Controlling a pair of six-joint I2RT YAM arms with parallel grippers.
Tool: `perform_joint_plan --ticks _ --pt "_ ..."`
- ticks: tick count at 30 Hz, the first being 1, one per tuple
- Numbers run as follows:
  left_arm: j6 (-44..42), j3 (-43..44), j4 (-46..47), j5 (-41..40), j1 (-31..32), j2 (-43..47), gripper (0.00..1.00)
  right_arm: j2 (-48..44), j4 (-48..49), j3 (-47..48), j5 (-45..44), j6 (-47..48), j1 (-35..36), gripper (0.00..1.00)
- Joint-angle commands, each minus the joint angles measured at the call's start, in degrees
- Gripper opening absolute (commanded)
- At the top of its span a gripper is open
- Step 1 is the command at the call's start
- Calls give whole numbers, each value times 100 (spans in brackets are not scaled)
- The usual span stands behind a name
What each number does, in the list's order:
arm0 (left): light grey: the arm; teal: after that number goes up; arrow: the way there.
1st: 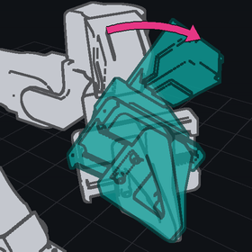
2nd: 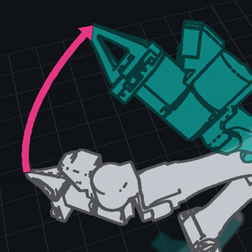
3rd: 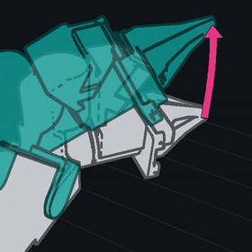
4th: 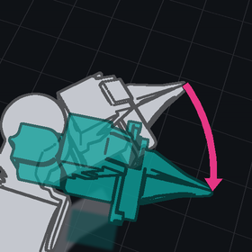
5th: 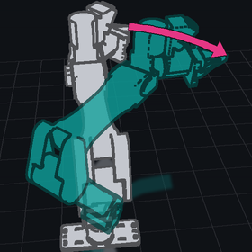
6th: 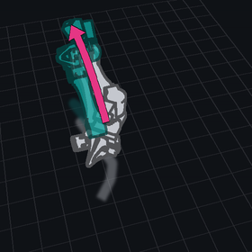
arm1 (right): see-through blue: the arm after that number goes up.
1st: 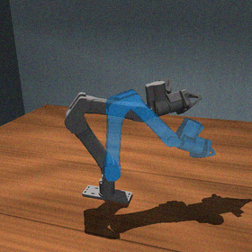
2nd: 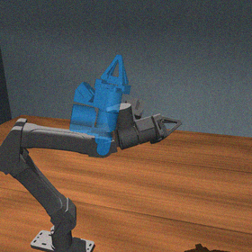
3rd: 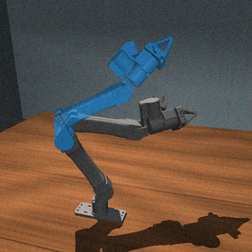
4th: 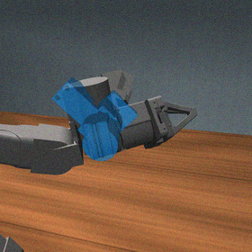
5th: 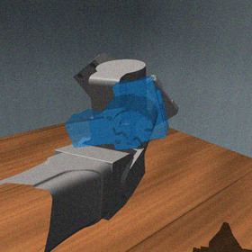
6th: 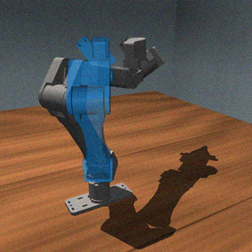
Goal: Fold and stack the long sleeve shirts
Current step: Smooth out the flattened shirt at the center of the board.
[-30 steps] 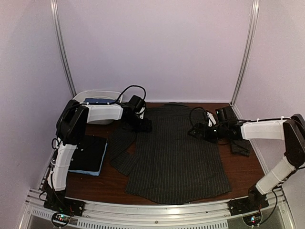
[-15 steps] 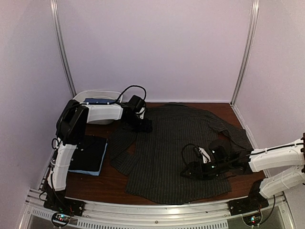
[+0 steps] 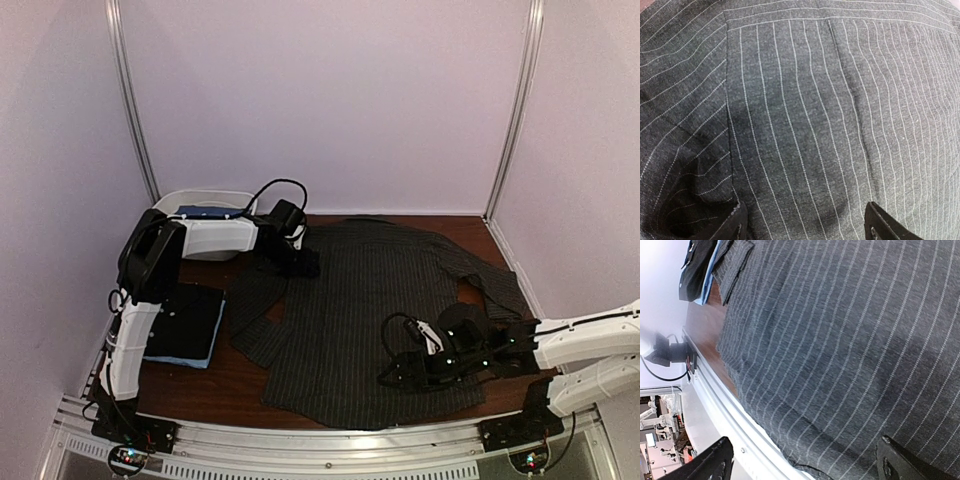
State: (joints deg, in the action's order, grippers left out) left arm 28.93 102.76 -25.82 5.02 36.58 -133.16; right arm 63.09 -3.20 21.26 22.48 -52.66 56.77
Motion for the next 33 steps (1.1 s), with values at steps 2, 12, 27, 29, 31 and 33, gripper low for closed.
perform_joint_plan --ticks 2,12,27,29,31,33 --pt "-78 26 -122 128 -10 115 82 240 -345 597 -232 183 394 100" --pt "-153 51 -214 107 -10 299 82 875 617 94 60 -147 676 100" --pt "-62 -838 -180 125 -10 1878 82 413 -988 1327 -952 453 677 100" --pt "5 -1291 -82 92 -10 2218 82 324 -1176 1521 -1380 611 677 100" --pt "101 -1749 -10 72 -10 2536 82 270 -1344 1702 -1731 769 677 100" --pt "235 -2253 77 30 -10 2867 82 277 -1474 1897 -2137 951 661 100"
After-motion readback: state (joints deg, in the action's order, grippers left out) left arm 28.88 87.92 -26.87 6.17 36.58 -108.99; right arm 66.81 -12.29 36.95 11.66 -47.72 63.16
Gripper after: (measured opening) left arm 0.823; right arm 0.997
